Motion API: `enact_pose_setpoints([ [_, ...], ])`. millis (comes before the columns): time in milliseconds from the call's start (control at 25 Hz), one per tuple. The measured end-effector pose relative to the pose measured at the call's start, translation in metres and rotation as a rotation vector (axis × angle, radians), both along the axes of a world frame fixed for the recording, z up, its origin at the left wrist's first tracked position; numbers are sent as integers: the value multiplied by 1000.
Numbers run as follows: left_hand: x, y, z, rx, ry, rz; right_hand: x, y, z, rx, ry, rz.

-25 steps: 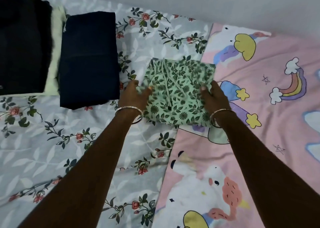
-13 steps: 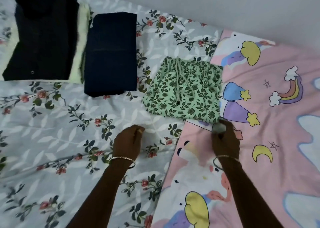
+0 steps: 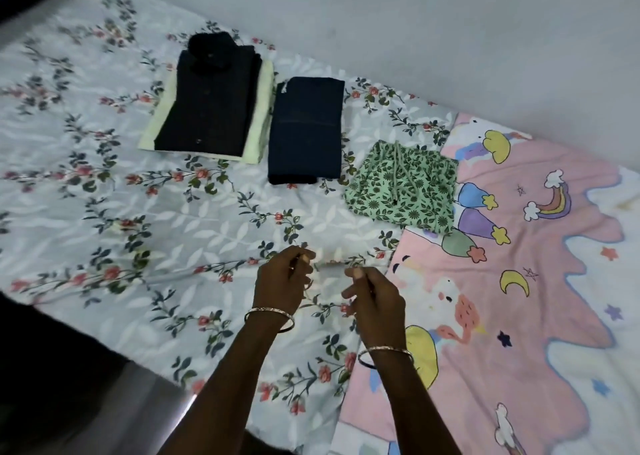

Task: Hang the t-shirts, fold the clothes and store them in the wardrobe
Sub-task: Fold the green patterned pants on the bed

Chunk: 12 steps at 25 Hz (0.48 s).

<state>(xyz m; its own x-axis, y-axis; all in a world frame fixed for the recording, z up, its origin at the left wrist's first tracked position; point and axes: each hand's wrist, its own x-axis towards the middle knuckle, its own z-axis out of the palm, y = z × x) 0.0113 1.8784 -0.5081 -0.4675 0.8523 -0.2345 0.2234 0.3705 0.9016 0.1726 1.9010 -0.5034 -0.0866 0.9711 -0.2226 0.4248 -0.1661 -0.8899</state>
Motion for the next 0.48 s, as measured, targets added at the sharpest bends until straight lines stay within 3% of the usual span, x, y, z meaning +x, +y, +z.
enact_pose_setpoints([
  [480, -133, -257, 166, 93, -23, 384, -170, -204, 166, 69, 129, 258],
])
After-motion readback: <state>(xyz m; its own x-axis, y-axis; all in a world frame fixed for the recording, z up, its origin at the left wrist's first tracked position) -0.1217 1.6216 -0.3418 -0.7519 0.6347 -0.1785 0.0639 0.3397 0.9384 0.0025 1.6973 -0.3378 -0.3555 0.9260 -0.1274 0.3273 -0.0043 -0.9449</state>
